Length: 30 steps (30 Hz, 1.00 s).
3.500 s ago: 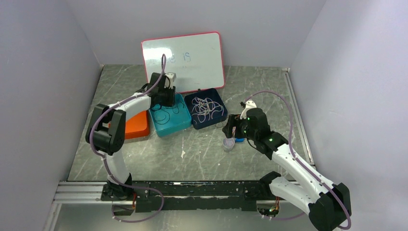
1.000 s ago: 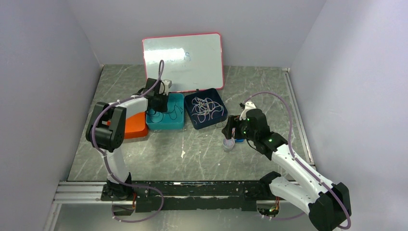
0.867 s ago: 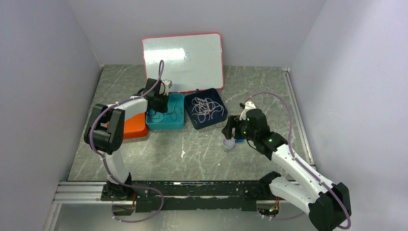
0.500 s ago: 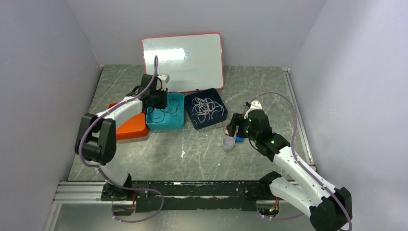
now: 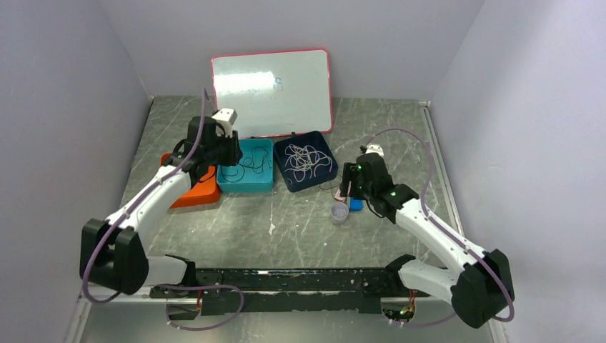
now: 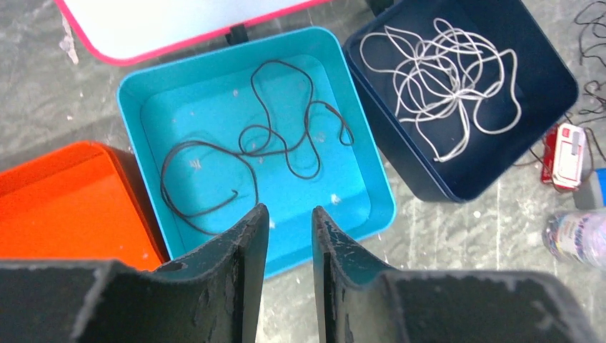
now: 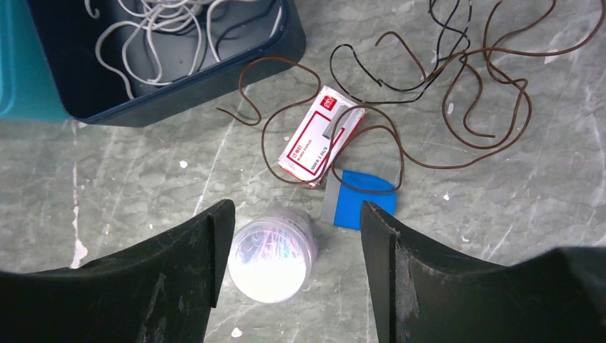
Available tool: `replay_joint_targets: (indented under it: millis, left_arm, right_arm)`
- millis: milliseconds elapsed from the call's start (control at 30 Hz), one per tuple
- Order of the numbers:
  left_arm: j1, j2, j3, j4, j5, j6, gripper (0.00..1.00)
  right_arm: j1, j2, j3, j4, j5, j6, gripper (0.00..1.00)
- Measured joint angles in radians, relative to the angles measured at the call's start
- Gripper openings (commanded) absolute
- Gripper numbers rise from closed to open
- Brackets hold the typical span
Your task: Untangle the cables
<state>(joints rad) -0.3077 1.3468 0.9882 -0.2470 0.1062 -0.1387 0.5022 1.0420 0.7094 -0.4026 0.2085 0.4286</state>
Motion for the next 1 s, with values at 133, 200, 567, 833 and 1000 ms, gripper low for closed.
replay_joint_targets:
  millis: [133, 200, 567, 833, 1000]
  left_arm:
    - [0.0, -0.109, -0.069, -0.027, 0.011, -0.035, 0.35]
    - [0.0, -0.161, -0.092, -0.038, 0.015, -0.05, 0.35]
    - [0.0, -0.299, -0.154, -0.063, 0.039, -0.097, 0.35]
    - [0.0, -0.345, -0.158, -0.095, 0.038, -0.098, 0.36]
    - [0.0, -0.357, -0.166, -0.098, 0.038, -0.101, 0.36]
  right_arm:
    - [0.0, 0.074, 0.023, -0.008, 0.011, 0.003, 0.66]
    - [0.0, 0.092, 0.026, -0.01, 0.029, 0.014, 0.66]
    - [-0.016, 0.22, -0.011, 0.092, 0.061, 0.076, 0.45]
    - [-0.081, 0.304, -0.014, 0.174, 0.062, 0.084, 0.32]
    - [-0.104, 0.327, -0.019, 0.215, 0.045, 0.084, 0.31]
